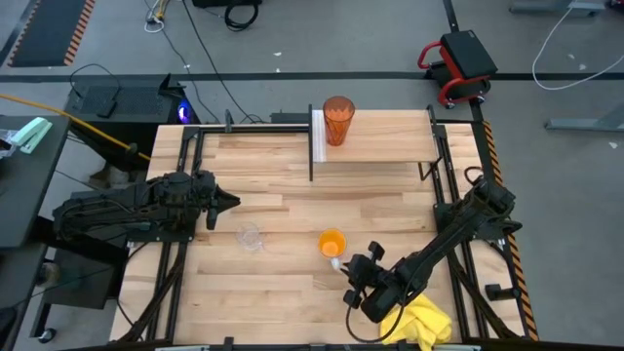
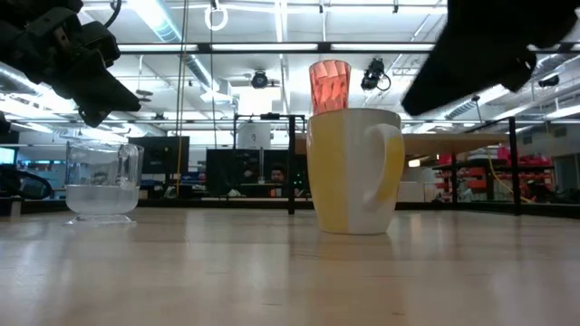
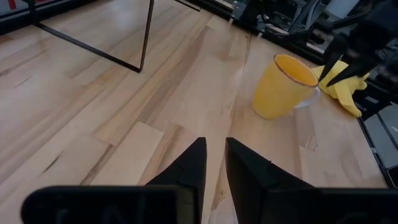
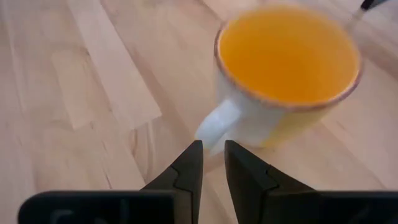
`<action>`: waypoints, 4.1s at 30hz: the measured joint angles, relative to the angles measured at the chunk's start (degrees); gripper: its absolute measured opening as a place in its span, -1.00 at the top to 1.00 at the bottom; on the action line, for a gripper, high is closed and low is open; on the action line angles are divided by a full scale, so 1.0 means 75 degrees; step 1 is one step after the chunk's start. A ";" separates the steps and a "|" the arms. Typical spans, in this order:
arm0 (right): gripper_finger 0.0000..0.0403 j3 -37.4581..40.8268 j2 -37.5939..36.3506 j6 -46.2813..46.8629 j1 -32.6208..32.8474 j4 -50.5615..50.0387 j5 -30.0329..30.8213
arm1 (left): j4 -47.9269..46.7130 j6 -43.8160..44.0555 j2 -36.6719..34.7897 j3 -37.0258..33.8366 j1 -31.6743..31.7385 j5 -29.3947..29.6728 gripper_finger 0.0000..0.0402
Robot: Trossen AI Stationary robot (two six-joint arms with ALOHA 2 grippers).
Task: Stack small to large cups/mugs on shelf
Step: Put the yellow mug on the shelf
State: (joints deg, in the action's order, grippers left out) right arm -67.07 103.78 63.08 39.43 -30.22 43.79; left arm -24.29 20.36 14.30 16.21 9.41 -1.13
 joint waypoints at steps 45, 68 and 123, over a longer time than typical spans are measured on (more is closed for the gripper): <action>0.63 -0.3808 -0.1449 -0.5836 -0.2517 -0.0560 -0.4268 | 0.0000 0.0000 0.0001 -0.0001 0.0000 0.0006 0.66; 0.57 -0.5117 -0.1083 -0.4372 -0.3262 -0.2991 -0.3467 | 0.0003 0.0000 0.0004 -0.0001 -0.0001 0.0008 0.69; 0.59 -0.3809 0.1019 -0.2955 -0.3668 -0.4989 -0.4905 | 0.0102 0.0003 0.1158 -0.0001 -0.0002 0.0009 0.66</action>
State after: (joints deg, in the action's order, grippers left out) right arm -95.64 111.42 40.92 11.92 -67.63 7.00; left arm -23.53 20.38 22.98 16.21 9.40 -1.06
